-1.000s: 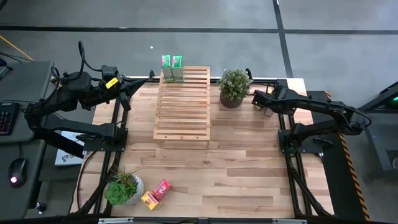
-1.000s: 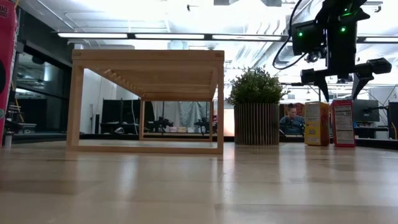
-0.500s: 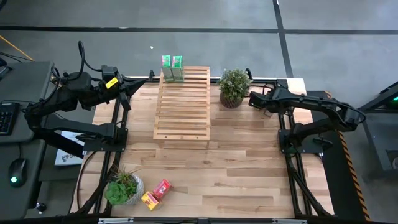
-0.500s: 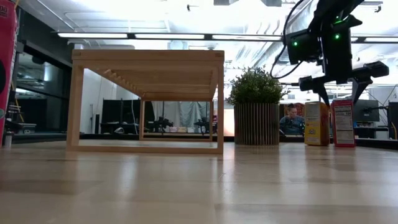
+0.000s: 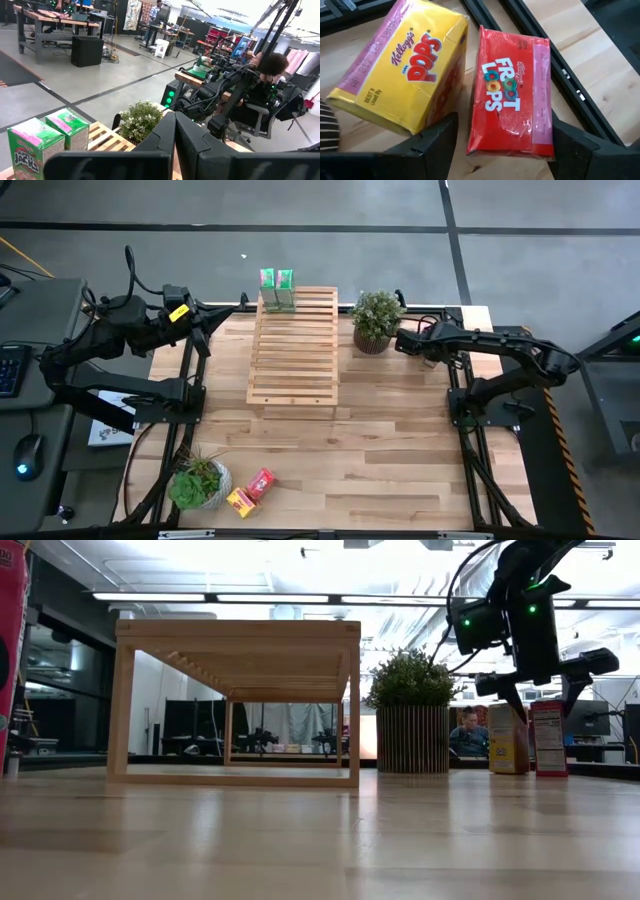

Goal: Stack cereal on shelf
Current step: Put the top red cereal box on the shelf

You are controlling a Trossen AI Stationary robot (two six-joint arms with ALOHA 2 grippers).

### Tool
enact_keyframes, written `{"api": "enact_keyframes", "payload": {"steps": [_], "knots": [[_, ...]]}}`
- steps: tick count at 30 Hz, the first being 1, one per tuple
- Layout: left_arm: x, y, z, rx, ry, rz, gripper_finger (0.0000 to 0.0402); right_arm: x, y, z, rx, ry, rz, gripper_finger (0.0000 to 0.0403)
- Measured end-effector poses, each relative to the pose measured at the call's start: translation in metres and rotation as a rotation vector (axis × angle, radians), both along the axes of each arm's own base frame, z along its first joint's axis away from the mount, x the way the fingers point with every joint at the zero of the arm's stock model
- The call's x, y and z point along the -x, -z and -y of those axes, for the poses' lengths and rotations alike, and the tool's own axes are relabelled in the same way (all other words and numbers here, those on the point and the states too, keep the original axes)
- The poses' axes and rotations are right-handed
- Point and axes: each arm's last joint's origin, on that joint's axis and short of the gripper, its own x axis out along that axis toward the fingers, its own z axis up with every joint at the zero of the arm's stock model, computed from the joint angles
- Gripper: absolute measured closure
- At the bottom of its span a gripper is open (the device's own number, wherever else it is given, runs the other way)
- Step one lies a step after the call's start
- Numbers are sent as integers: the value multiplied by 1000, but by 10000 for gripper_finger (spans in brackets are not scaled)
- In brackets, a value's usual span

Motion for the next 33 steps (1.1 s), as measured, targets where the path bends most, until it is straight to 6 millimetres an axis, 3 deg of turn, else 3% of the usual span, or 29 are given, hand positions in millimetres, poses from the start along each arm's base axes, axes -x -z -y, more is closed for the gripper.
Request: {"api": "enact_keyframes", "payload": {"steps": [15,23,28,33], "knots": [[0,0,0,2,0,1,402,0,0,-2,-29,-3,-1,227],[0,0,0,1,0,0,401,7,-10,-11,-34,-26,20,239],[0,0,0,1,1,0,402,17,-31,-20,-29,-55,44,239],[0,0,0,1,0,0,401,25,-77,-28,-4,-182,22,240]]}}
